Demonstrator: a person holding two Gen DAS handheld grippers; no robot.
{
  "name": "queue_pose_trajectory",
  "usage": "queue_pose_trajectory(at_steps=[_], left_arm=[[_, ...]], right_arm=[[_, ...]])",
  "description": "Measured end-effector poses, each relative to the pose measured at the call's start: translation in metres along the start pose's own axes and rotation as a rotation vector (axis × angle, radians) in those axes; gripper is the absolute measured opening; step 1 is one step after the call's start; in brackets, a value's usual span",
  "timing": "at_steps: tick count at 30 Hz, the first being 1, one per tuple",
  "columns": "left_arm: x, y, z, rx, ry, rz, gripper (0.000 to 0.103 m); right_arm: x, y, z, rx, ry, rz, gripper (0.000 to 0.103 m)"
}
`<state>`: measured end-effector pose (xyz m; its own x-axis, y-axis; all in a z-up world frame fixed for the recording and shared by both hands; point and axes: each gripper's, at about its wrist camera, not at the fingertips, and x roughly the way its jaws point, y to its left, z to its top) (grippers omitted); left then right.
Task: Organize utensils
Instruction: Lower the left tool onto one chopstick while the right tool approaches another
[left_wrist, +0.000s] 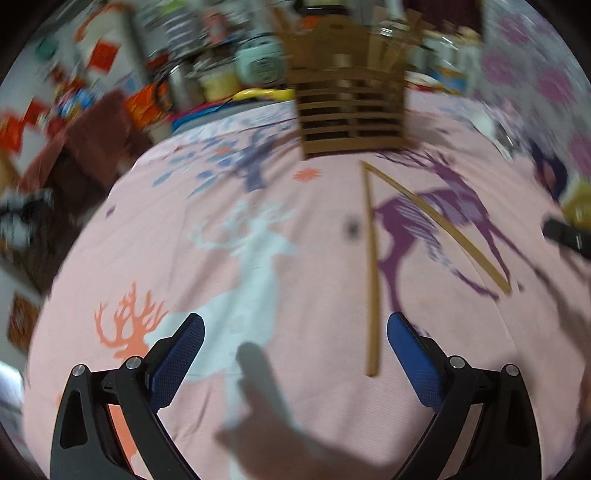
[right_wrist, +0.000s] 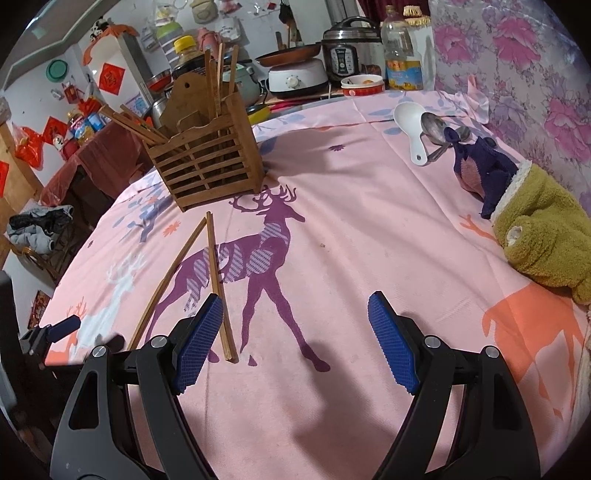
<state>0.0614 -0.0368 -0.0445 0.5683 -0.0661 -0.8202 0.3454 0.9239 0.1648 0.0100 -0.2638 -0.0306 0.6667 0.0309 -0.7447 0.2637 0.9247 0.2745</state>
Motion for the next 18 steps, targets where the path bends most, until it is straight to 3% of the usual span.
queue_pose_trajectory(at_steps=[3,7,11,13,15,18], left_arm=[[0.000,-0.018,-0.003,0.082,-0.004,0.008,0.096],[0.008,-0.022,-0.004,0.106,0.023,-0.022,0.084],[0.013,-0.007,-0.001,0.033,0.050,-0.037,0.081],[0.019,0.009,0.002,-0.040,0.075,-0.017,0.081],[0.027,0.033,0.004,-0.153,0.113,-0.034,0.080],[0.027,0.050,0.003,-0.226,0.121,-0.076,0.076]], right_arm=[[0.000,-0.001,0.000,0.005,0.002,0.003,0.079],[0.001,0.000,0.000,0.000,0.009,0.004,0.079],[0.003,-0.001,-0.001,-0.001,0.015,0.000,0.079],[0.003,-0.002,-0.001,0.004,0.018,-0.003,0.079],[0.004,-0.003,0.000,0.009,0.019,-0.002,0.079],[0.005,-0.003,0.000,0.008,0.024,0.002,0.079]])
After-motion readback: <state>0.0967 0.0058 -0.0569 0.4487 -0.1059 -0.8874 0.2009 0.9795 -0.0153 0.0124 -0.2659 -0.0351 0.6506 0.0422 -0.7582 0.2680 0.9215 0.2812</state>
